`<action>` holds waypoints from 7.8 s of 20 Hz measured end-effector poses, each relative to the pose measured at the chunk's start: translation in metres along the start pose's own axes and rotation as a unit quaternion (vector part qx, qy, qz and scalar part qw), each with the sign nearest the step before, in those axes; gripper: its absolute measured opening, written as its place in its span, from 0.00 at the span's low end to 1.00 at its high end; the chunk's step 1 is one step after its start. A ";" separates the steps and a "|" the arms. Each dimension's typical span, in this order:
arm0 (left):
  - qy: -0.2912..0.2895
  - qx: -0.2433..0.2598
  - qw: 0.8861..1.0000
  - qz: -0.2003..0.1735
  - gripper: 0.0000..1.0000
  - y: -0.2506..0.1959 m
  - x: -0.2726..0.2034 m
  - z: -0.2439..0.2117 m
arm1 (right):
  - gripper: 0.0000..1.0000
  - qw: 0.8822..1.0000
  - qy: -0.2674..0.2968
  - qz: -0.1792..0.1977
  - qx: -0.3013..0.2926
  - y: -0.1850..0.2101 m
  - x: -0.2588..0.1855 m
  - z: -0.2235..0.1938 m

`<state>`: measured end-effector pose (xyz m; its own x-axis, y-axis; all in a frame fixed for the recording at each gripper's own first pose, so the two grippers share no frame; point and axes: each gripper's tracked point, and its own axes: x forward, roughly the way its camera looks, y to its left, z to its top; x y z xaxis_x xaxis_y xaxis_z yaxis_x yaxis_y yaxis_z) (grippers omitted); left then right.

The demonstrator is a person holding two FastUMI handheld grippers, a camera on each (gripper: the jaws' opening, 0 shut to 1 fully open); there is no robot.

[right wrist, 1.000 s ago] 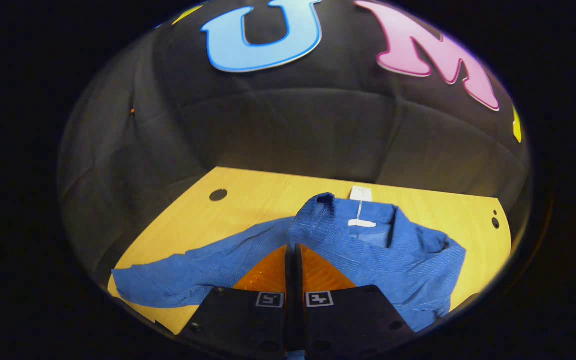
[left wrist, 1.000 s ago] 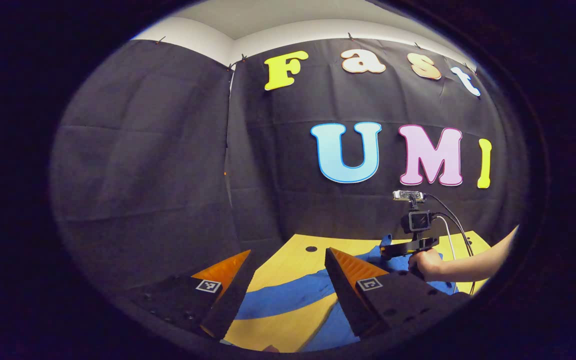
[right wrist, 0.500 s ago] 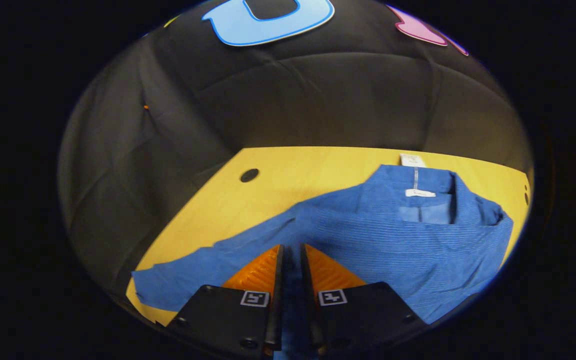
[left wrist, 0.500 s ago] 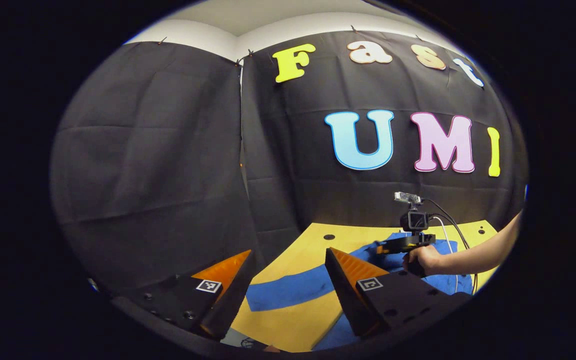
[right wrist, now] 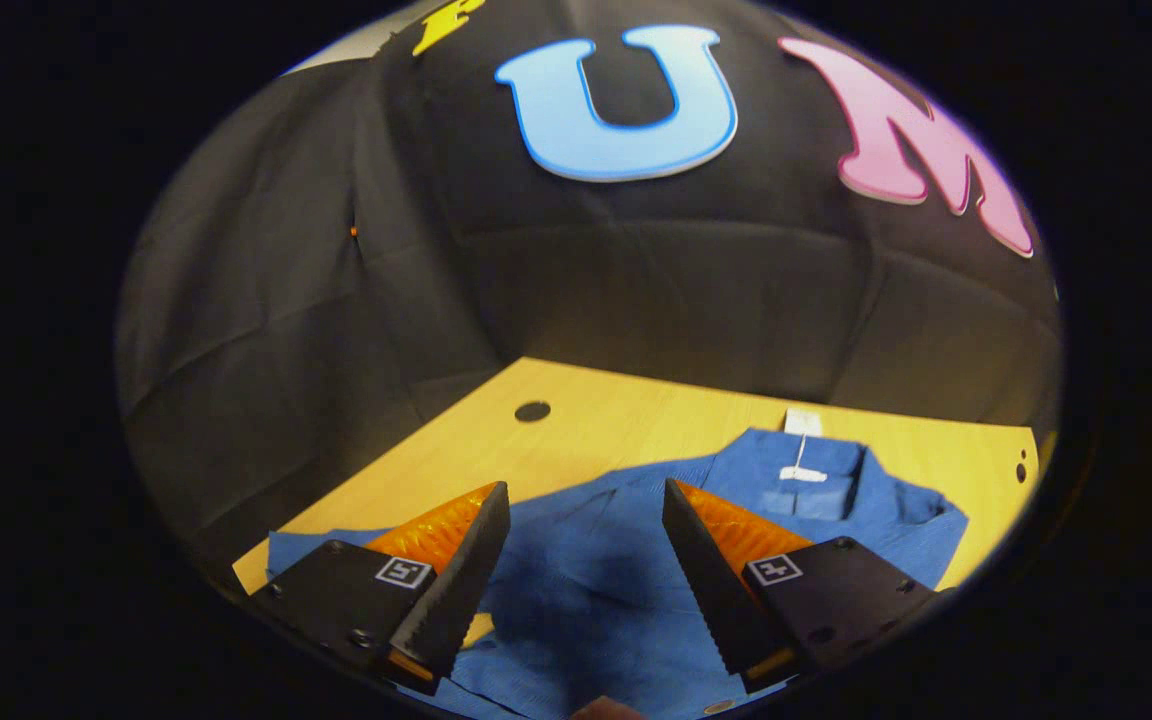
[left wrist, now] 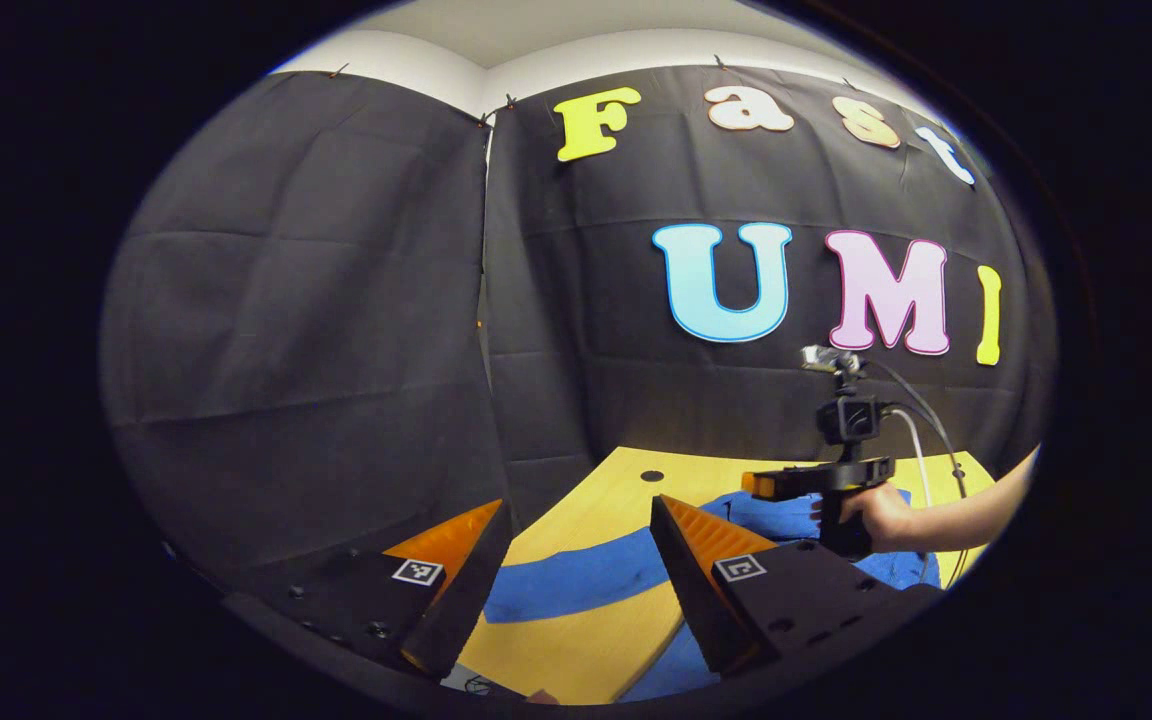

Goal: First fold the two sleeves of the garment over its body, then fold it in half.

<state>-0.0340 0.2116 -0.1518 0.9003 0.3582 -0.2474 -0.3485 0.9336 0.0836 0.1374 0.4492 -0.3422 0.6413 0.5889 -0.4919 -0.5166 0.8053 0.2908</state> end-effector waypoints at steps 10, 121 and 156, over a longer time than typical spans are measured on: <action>0.182 -0.069 0.979 0.066 0.82 0.080 0.119 -0.141 | 0.97 0.987 -0.154 0.005 -0.043 -0.026 -0.185 0.115; 0.338 0.056 0.900 -0.271 0.86 -0.316 0.060 -0.084 | 0.97 0.976 0.053 -0.159 0.137 -0.268 -0.365 -0.078; 0.558 0.105 0.813 -0.131 0.88 -0.102 -0.043 -0.202 | 0.99 0.896 0.399 -0.148 0.125 -0.188 -0.384 -0.309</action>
<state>-0.0897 0.0990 -0.3452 0.0989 0.0240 -0.9948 -0.0248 0.9995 0.0217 -0.1870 0.0510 -0.4617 0.0687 0.1918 -0.9790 -0.1840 0.9669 0.1765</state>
